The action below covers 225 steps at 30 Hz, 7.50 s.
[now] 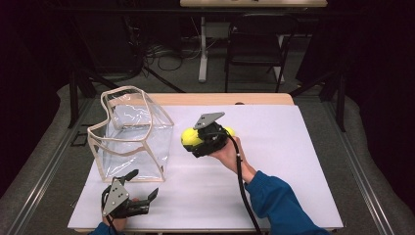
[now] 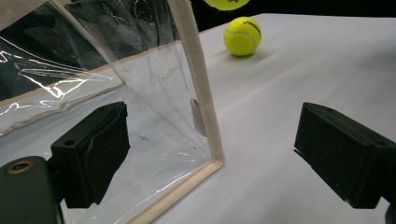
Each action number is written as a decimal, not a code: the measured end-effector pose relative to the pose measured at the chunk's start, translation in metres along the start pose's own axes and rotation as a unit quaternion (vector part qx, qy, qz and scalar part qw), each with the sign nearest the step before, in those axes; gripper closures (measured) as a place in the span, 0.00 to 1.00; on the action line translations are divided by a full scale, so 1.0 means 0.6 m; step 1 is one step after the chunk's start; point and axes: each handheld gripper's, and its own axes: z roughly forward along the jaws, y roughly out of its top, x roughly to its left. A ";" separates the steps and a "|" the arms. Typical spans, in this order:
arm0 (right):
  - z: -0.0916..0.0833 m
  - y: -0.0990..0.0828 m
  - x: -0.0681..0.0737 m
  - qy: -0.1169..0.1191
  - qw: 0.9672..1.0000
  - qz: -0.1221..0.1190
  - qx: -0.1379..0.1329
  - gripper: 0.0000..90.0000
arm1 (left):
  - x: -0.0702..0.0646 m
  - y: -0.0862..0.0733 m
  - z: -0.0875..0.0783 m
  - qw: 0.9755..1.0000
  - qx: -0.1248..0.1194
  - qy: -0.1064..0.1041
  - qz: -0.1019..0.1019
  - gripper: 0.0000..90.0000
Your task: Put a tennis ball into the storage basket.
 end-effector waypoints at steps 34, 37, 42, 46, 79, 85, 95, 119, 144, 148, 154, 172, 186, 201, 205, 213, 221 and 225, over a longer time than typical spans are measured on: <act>-0.006 0.034 -0.009 -0.001 1.000 -0.006 0.001 0.29 | 0.000 0.000 0.000 1.000 -0.001 0.002 -0.002 0.11; -0.005 0.037 -0.011 0.000 1.000 -0.006 0.002 0.29 | 0.000 -0.001 0.000 1.000 -0.002 0.003 -0.004 0.11; -0.007 0.044 -0.013 -0.002 1.000 -0.008 0.002 0.29 | 0.001 -0.001 -0.001 1.000 -0.003 0.003 -0.003 0.11; -0.010 0.051 -0.015 -0.003 1.000 -0.009 0.001 0.29 | 0.000 0.000 -0.001 1.000 -0.003 0.003 -0.003 0.11; -0.014 0.099 -0.033 -0.010 1.000 -0.015 0.014 0.30 | 0.000 0.000 -0.001 1.000 -0.004 0.005 -0.004 0.11; -0.013 0.107 -0.034 -0.014 1.000 -0.019 0.020 0.29 | 0.000 0.000 -0.002 1.000 -0.005 0.003 -0.004 0.11; -0.009 0.122 -0.038 -0.014 0.999 -0.023 0.022 0.29 | 0.001 0.000 -0.002 1.000 -0.007 0.004 -0.007 0.11; -0.006 0.152 -0.040 -0.013 0.999 -0.025 0.021 0.30 | 0.001 -0.001 -0.002 1.000 -0.008 0.004 -0.008 0.11; 0.003 0.185 -0.034 -0.013 0.999 -0.034 0.018 0.30 | 0.002 -0.001 -0.003 1.000 -0.007 0.003 -0.008 0.11; 0.005 0.190 -0.034 -0.013 0.999 -0.036 0.019 0.30 | 0.001 -0.001 -0.003 1.000 -0.008 0.003 -0.008 0.11; 0.007 0.197 -0.033 -0.012 0.999 -0.037 0.018 0.30 | 0.002 -0.001 -0.003 1.000 -0.008 0.003 -0.008 0.11; 0.005 0.217 -0.028 -0.015 0.999 -0.042 0.006 0.29 | 0.002 0.000 -0.004 1.000 -0.009 0.003 -0.008 0.11; 0.009 0.231 -0.019 -0.015 0.999 -0.050 -0.004 0.29 | 0.003 -0.001 -0.004 1.000 -0.010 0.002 -0.009 0.11; 0.006 0.241 -0.010 -0.013 0.998 -0.055 -0.021 0.29 | 0.002 -0.001 -0.004 1.000 -0.010 0.003 -0.009 0.11; 0.008 0.243 -0.006 -0.011 0.998 -0.058 -0.023 0.29 | 0.003 -0.001 -0.004 1.000 -0.010 0.003 -0.009 0.11; 0.010 0.251 0.001 -0.010 0.997 -0.064 -0.030 0.29 | 0.003 -0.001 -0.005 1.000 -0.011 0.002 -0.008 0.11; 0.012 0.259 0.011 -0.007 0.997 -0.069 -0.037 0.29 | 0.003 0.000 -0.005 1.000 -0.010 0.001 -0.008 0.11; 0.016 0.261 0.016 -0.003 0.997 -0.070 -0.041 0.29 | 0.003 -0.001 -0.004 1.000 -0.010 0.002 -0.009 0.11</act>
